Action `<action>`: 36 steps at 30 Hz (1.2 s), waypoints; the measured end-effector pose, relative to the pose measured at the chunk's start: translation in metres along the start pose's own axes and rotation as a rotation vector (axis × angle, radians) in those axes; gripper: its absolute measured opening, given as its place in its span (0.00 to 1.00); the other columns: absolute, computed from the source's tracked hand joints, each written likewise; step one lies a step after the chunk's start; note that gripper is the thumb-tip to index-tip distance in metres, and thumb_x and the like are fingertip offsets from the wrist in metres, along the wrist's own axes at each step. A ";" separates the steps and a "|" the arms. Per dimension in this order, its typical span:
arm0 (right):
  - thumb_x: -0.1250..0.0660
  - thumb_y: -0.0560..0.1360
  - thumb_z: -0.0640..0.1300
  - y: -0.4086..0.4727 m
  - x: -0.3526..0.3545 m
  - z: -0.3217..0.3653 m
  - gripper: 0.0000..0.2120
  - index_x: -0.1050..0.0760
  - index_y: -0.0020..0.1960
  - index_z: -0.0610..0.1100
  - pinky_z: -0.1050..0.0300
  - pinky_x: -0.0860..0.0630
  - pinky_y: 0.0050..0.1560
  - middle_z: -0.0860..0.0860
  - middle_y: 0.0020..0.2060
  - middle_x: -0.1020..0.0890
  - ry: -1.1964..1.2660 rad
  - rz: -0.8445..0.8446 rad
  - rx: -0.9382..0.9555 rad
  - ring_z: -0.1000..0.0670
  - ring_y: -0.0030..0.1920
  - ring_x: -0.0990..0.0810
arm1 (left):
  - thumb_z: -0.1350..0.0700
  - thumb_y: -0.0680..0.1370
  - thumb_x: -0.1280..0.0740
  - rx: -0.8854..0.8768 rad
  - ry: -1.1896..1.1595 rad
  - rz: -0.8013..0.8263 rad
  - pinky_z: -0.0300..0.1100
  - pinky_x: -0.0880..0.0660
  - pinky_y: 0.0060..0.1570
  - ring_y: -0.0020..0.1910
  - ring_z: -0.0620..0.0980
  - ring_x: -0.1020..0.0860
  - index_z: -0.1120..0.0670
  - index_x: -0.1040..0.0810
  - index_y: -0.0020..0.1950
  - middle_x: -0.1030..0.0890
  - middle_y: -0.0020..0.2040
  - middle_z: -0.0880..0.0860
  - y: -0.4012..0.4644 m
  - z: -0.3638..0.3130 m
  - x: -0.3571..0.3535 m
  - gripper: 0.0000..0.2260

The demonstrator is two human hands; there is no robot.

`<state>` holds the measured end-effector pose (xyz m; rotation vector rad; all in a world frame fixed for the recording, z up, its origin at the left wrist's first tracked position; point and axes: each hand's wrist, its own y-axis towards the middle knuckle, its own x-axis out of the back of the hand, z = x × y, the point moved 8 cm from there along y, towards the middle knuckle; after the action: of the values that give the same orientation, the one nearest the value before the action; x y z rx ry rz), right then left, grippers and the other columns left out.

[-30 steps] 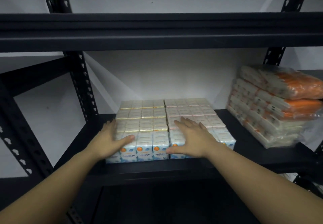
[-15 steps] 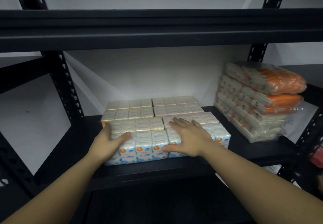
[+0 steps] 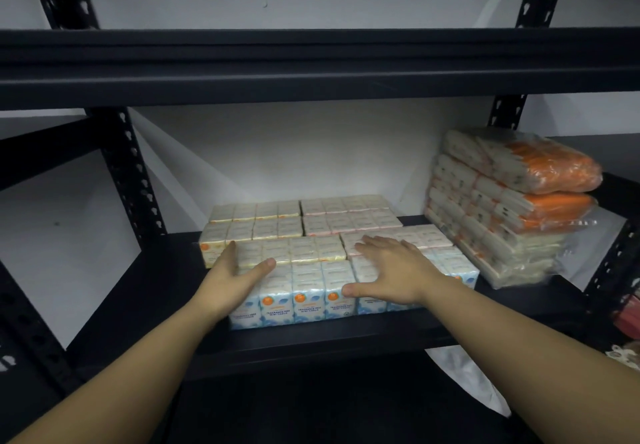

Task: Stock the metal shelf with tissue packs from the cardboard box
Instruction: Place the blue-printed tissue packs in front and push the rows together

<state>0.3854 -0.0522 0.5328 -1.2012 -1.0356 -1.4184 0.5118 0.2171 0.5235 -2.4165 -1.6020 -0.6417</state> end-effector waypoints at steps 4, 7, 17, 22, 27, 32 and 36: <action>0.47 0.62 0.88 0.015 0.004 0.019 0.59 0.45 0.84 0.55 0.34 0.48 0.80 0.50 0.84 0.45 0.067 -0.041 -0.041 0.45 0.83 0.47 | 0.49 0.78 0.26 -0.039 0.034 -0.060 0.34 0.25 0.44 0.43 0.33 0.23 0.44 0.31 0.67 0.25 0.49 0.35 0.004 -0.002 0.027 0.22; 0.51 0.63 0.88 0.035 -0.004 0.033 0.59 0.49 0.85 0.55 0.31 0.54 0.80 0.49 0.85 0.50 0.097 0.012 -0.079 0.45 0.84 0.53 | 0.43 0.75 0.24 -0.067 0.105 -0.042 0.41 0.22 0.54 0.50 0.36 0.19 0.42 0.26 0.65 0.19 0.54 0.39 0.020 0.004 0.045 0.21; 0.54 0.68 0.85 0.060 -0.020 0.039 0.55 0.59 0.85 0.54 0.29 0.65 0.78 0.53 0.84 0.61 0.047 0.104 -0.150 0.50 0.83 0.63 | 0.37 0.72 0.24 0.009 0.163 0.017 0.50 0.22 0.60 0.57 0.46 0.18 0.44 0.26 0.65 0.18 0.60 0.44 0.085 0.035 0.063 0.26; 0.56 0.66 0.86 0.063 -0.021 0.036 0.56 0.59 0.85 0.56 0.30 0.63 0.79 0.54 0.84 0.62 0.051 0.086 -0.159 0.50 0.83 0.64 | 0.43 0.74 0.23 0.026 0.099 0.096 0.45 0.21 0.55 0.53 0.44 0.16 0.47 0.27 0.66 0.15 0.56 0.45 0.116 0.036 0.060 0.25; 0.56 0.66 0.86 0.064 -0.023 0.035 0.57 0.60 0.85 0.55 0.32 0.63 0.79 0.54 0.83 0.62 0.044 0.099 -0.171 0.51 0.83 0.64 | 0.55 0.76 0.23 -0.028 0.016 0.167 0.37 0.21 0.43 0.45 0.40 0.14 0.47 0.24 0.57 0.12 0.46 0.43 0.129 0.019 0.053 0.14; 0.55 0.66 0.86 0.066 -0.022 0.035 0.57 0.58 0.85 0.55 0.33 0.63 0.80 0.55 0.84 0.59 0.047 0.089 -0.181 0.52 0.83 0.62 | 0.51 0.71 0.19 -0.011 -0.052 0.104 0.46 0.16 0.48 0.48 0.46 0.13 0.48 0.26 0.65 0.14 0.55 0.51 0.140 0.030 0.051 0.27; 0.54 0.66 0.86 0.066 -0.021 0.036 0.57 0.57 0.85 0.55 0.33 0.63 0.80 0.55 0.84 0.58 0.050 0.079 -0.186 0.52 0.83 0.61 | 0.53 0.73 0.20 -0.045 -0.048 0.119 0.46 0.18 0.47 0.47 0.46 0.13 0.48 0.25 0.63 0.13 0.52 0.50 0.142 0.024 0.044 0.22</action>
<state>0.4572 -0.0256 0.5188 -1.3181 -0.8267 -1.5003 0.6612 0.2047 0.5345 -2.5556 -1.4623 -0.6092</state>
